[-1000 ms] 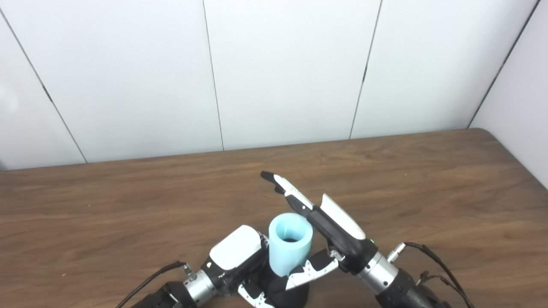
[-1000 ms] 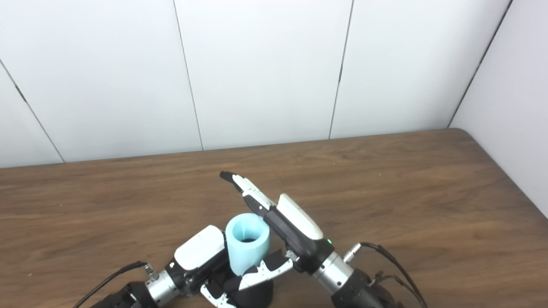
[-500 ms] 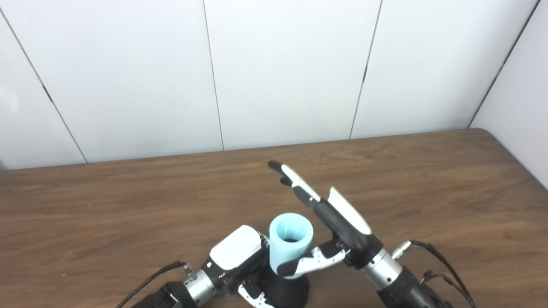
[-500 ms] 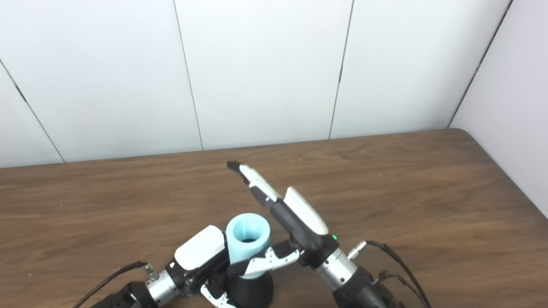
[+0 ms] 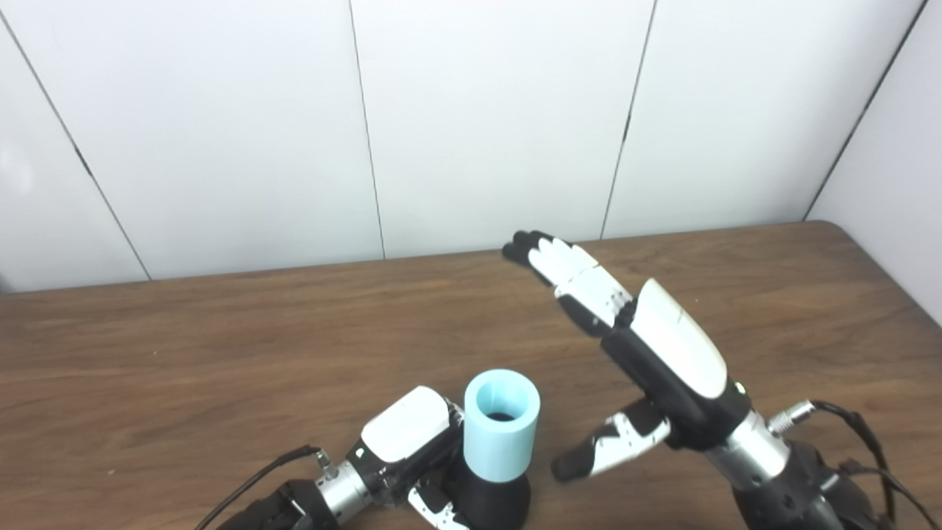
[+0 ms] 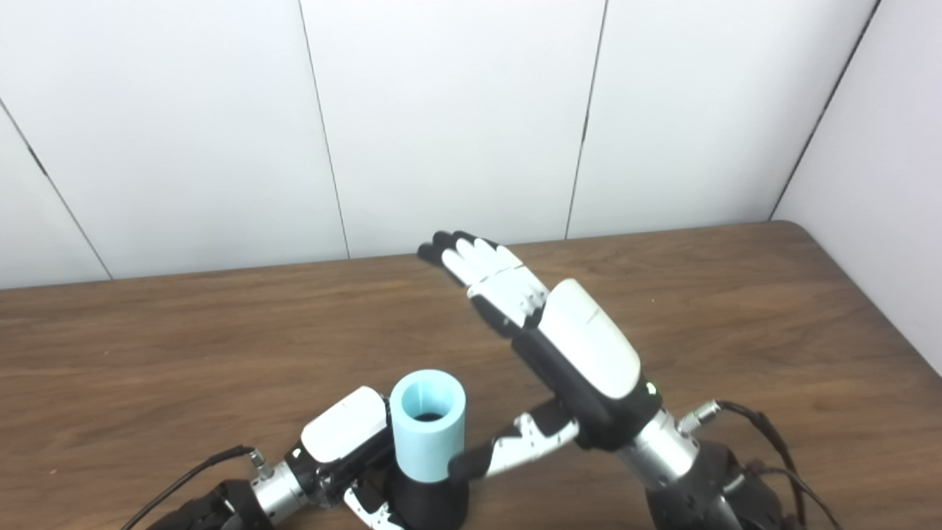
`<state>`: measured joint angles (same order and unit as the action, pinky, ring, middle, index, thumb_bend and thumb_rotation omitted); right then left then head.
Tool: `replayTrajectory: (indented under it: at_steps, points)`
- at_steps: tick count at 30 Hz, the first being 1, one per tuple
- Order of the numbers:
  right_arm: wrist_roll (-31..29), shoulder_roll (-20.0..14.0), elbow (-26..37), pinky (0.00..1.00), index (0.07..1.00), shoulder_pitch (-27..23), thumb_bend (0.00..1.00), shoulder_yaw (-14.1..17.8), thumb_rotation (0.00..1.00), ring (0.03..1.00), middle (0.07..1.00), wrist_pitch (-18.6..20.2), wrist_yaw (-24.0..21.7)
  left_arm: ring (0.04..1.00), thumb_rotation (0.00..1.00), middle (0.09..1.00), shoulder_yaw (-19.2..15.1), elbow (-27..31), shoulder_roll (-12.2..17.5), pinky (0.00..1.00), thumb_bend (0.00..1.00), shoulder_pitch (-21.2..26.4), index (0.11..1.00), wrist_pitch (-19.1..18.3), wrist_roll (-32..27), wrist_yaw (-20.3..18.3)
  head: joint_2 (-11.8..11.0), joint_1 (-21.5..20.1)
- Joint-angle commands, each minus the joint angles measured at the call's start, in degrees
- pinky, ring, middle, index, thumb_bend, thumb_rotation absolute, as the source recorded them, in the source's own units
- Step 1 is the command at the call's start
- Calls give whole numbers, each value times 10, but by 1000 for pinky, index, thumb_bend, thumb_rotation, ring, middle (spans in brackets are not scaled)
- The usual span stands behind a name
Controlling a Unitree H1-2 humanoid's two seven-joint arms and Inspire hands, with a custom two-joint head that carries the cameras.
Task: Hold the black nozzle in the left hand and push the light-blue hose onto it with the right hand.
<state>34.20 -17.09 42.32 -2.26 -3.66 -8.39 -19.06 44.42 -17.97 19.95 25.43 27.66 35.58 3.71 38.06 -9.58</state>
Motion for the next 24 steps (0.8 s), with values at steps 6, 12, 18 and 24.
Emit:
replayTrajectory:
  at_steps: [6,12,18,24]
  points:
    - [9,-16,28,1000,997,14,955,14,960,1000,1000,-13,-5,217,0,471,48,-126,12,174,525,-47,485,-17,53,-93,17,7]
    - [26,-23,41,1000,1000,19,952,8,985,1000,1000,-18,-22,205,0,471,50,-146,8,163,525,-33,485,-10,56,-76,37,10]
    - [67,-27,57,1000,1000,29,965,-6,982,1000,1000,-17,-57,186,0,471,57,-151,8,141,525,-26,484,-8,43,-59,50,7]
    - [128,-29,57,1000,996,33,950,-13,970,1000,1000,-46,-70,196,0,471,57,-141,11,152,525,-26,485,-10,62,-52,60,6]
